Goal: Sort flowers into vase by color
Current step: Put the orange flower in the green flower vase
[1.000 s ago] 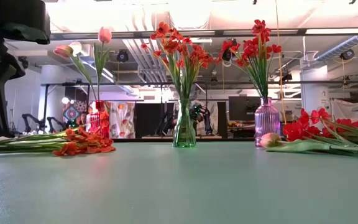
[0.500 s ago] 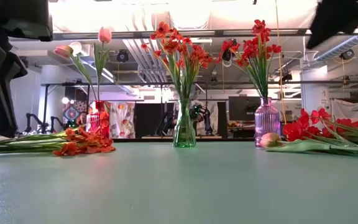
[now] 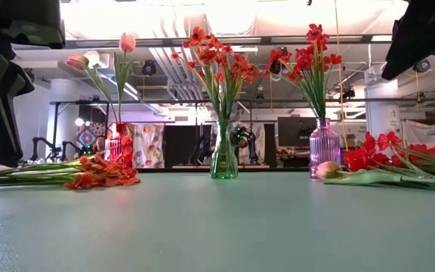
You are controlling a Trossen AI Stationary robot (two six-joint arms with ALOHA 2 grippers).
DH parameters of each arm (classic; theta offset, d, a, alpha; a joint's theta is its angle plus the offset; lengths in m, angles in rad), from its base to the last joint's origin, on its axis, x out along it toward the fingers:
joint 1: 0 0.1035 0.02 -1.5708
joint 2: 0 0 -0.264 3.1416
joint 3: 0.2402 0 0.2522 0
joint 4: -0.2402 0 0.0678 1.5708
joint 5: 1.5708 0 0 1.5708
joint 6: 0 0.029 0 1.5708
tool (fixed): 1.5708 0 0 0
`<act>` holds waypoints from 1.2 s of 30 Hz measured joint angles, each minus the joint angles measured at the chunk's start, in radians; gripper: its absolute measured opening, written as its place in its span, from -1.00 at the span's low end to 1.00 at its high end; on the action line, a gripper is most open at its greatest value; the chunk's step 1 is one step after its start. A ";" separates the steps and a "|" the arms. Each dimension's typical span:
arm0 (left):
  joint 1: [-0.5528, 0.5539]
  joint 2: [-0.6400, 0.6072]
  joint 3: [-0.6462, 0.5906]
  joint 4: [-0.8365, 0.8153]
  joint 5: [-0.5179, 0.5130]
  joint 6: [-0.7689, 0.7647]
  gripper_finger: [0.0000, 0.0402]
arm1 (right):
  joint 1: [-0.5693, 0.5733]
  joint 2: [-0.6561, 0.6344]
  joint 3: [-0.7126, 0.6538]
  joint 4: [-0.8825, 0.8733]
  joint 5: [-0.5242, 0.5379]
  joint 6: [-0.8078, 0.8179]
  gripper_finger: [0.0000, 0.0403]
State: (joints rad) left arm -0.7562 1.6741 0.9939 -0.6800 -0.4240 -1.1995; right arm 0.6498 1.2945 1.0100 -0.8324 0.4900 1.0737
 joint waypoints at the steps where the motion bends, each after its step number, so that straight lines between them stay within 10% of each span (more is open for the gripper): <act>1: 0.000 0.000 0.000 0.000 -0.005 0.000 -0.75 | 0.000 0.000 0.000 0.000 0.000 0.000 0.04; 31: 0.000 0.000 0.001 0.095 -0.015 -0.009 -0.75 | -0.014 0.000 0.000 -0.003 -0.067 0.156 0.04; 36: 0.002 0.000 0.001 0.094 -0.015 0.021 -0.75 | -0.032 0.000 -0.001 0.165 0.067 -0.038 0.04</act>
State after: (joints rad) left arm -0.7543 1.6745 0.9947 -0.5861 -0.4393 -1.1783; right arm 0.6182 1.2945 1.0088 -0.6679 0.5567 1.0354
